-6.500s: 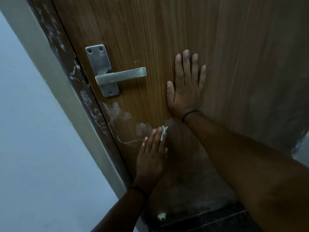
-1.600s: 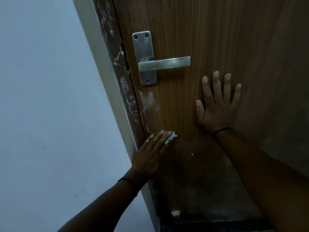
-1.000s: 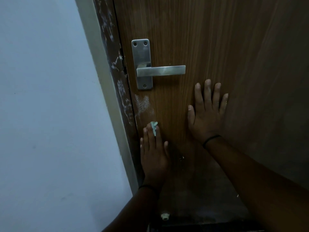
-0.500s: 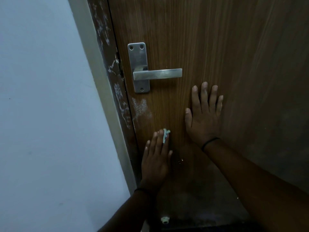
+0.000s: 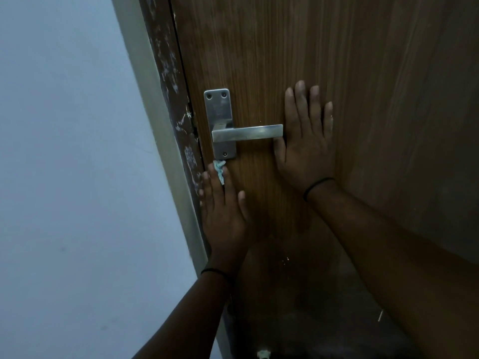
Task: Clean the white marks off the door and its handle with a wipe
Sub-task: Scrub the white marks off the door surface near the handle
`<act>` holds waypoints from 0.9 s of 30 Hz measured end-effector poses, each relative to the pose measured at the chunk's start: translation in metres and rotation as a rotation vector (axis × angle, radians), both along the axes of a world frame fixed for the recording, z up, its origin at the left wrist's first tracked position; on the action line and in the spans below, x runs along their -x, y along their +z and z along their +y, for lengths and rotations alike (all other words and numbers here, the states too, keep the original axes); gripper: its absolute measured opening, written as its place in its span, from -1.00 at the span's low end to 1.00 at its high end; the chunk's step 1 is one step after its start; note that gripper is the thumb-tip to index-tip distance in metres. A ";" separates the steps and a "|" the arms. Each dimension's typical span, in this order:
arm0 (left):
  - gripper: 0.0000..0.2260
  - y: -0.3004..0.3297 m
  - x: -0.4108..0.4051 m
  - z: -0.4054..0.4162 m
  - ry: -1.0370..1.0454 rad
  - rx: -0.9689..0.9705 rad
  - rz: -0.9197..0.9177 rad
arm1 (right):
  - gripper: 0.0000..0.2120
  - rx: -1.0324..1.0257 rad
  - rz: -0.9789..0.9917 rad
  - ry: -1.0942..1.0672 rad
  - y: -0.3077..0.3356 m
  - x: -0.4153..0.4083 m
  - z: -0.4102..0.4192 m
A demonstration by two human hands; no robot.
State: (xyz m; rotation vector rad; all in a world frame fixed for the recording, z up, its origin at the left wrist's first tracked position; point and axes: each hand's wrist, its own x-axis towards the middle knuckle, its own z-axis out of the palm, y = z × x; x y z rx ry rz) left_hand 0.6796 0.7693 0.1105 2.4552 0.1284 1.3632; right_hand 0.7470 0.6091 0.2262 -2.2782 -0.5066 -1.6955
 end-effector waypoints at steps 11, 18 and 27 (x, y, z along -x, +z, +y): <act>-0.48 0.001 -0.008 0.008 -0.009 -0.131 0.004 | -0.42 0.020 -0.030 -0.089 -0.013 -0.004 0.003; -0.46 -0.063 0.021 -0.007 -0.035 0.046 0.146 | -0.43 0.004 -0.015 -0.075 -0.013 -0.001 0.002; -0.46 -0.014 0.004 -0.011 0.023 0.124 0.053 | -0.42 0.002 -0.032 -0.085 -0.014 -0.005 0.002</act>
